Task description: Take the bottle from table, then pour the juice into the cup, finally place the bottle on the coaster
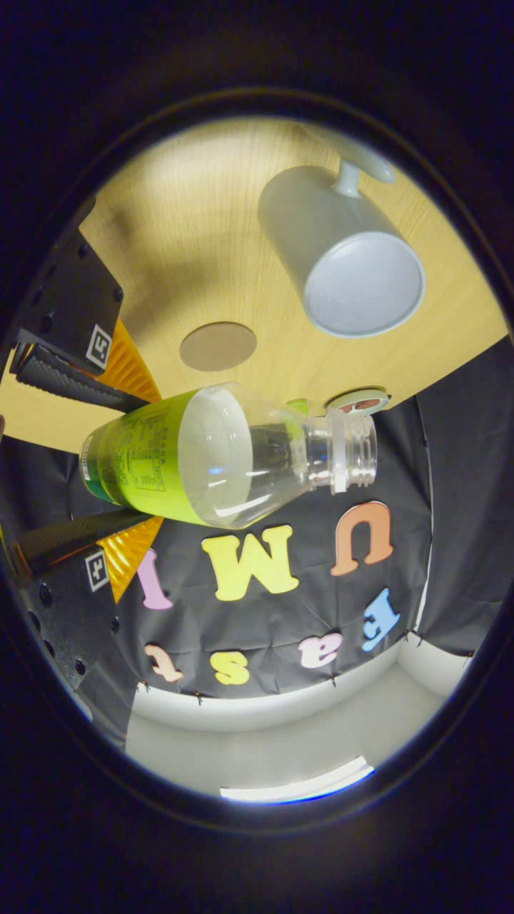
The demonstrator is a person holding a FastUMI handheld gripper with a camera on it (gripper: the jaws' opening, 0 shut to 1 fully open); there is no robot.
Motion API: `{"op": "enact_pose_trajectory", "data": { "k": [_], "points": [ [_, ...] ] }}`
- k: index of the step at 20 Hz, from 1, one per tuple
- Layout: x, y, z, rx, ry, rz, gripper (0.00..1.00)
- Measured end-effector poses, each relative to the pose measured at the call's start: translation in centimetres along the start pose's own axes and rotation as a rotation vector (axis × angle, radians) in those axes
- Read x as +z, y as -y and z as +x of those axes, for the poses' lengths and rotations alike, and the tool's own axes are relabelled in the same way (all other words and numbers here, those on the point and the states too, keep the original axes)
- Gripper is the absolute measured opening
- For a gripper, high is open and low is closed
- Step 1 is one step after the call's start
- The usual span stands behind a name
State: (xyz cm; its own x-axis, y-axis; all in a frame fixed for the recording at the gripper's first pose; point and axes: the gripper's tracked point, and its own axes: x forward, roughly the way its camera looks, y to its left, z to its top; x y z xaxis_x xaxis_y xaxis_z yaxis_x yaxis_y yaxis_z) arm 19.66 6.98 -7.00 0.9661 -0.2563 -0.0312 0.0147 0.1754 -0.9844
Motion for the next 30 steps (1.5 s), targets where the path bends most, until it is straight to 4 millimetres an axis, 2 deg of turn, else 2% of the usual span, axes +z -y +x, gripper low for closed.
{"op": "enact_pose_trajectory", "data": {
  "k": [15,18,30],
  "points": [
    [2.0,1.7,-1.0,-0.111,0.048,-0.207,0.77],
    [2.7,1.7,-0.4,-0.123,0.057,-0.237,0.77],
    [3.0,3.0,-0.8,-0.165,0.063,-0.319,0.77]
  ]
}}
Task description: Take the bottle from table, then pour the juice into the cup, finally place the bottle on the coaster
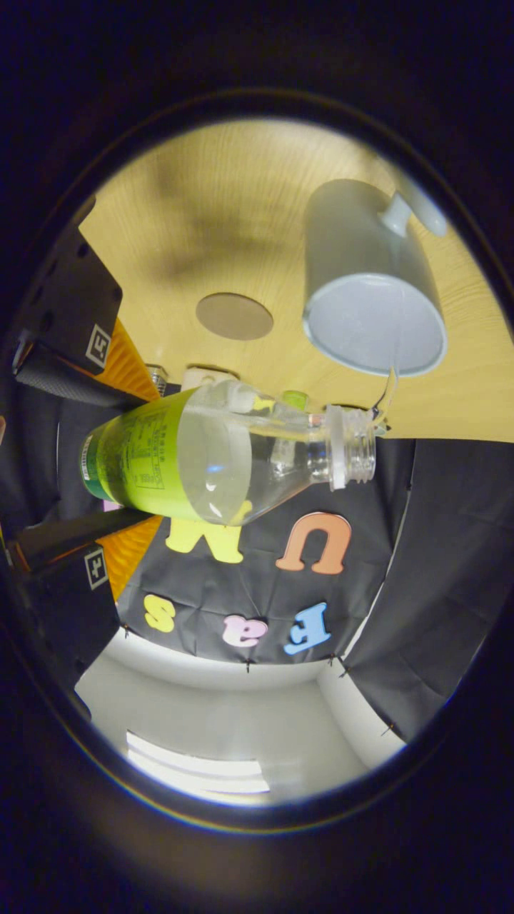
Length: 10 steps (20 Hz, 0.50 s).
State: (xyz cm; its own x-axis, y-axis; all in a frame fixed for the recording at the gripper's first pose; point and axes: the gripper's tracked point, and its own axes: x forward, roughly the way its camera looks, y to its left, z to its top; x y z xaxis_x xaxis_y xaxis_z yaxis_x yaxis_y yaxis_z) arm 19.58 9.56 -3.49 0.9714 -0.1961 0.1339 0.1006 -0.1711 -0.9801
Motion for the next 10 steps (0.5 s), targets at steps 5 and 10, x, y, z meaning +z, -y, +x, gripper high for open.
{"op": "enact_pose_trajectory", "data": {
  "k": [5,10],
  "points": [
    [-0.4,0.7,0.1,-0.011,-0.006,-0.017,0.77],
    [-0.9,1.4,0.1,-0.026,-0.010,-0.032,0.77]
  ]
}}
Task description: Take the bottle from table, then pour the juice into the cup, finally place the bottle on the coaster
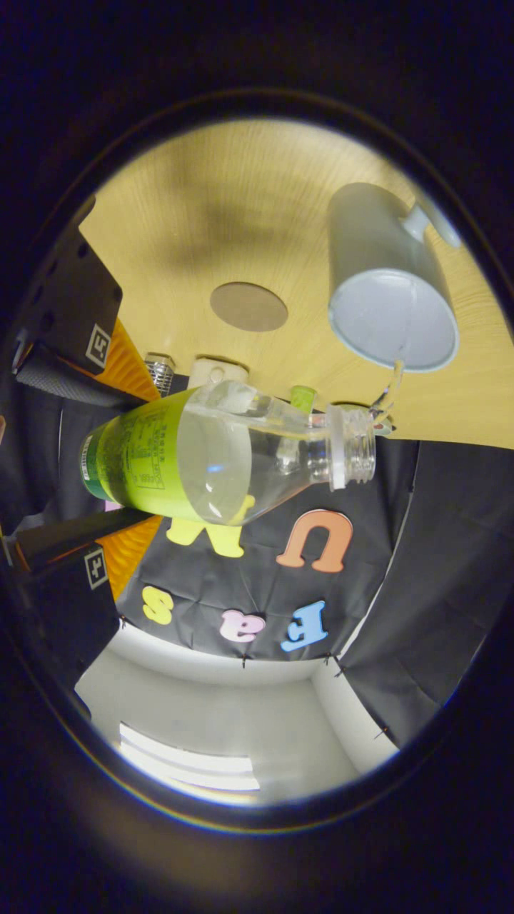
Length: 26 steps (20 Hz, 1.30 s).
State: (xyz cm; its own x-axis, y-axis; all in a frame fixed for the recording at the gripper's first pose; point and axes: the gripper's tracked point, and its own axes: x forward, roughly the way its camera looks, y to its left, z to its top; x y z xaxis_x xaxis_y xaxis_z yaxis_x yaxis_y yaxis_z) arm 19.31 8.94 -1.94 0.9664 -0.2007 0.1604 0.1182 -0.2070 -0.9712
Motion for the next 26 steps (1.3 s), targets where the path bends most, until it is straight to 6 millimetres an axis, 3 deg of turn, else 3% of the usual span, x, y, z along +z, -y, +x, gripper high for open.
{"op": "enact_pose_trajectory", "data": {
  "k": [26],
  "points": [
    [-0.4,4.7,0.0,-0.090,0.020,-0.113,0.77]
  ]
}}
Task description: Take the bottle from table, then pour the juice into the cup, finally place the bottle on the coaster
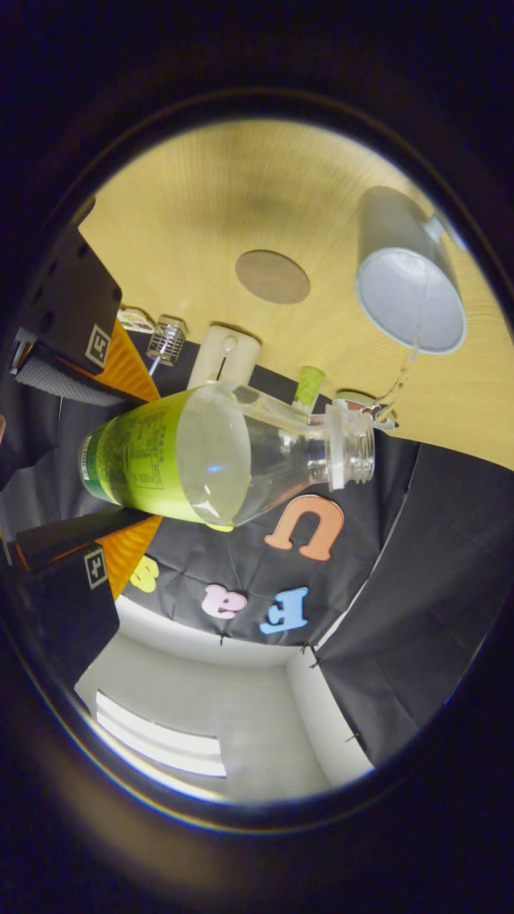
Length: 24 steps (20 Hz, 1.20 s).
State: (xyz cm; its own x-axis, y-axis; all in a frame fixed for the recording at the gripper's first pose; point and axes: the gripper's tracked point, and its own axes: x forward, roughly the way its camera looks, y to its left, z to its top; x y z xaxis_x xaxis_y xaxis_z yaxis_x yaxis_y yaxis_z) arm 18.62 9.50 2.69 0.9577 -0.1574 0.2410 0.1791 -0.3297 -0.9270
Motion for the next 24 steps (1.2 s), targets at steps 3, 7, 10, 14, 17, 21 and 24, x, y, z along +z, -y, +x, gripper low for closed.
{"op": "enact_pose_trajectory", "data": {
  "k": [3,7,10,14,17,21,24],
  "points": [
    [-0.1,0.6,0.1,-0.011,0.003,-0.013,0.76],
    [-0.2,1.1,0.0,-0.024,0.007,-0.028,0.76],
    [-0.1,1.8,0.1,-0.037,0.015,-0.044,0.76],
    [0.1,2.2,0.2,-0.056,0.021,-0.057,0.76],
    [0.2,2.4,0.2,-0.061,0.025,-0.070,0.76],
    [0.2,2.7,0.2,-0.071,0.026,-0.077,0.76],
    [0.3,2.8,0.0,-0.076,0.028,-0.086,0.76]
  ]
}}
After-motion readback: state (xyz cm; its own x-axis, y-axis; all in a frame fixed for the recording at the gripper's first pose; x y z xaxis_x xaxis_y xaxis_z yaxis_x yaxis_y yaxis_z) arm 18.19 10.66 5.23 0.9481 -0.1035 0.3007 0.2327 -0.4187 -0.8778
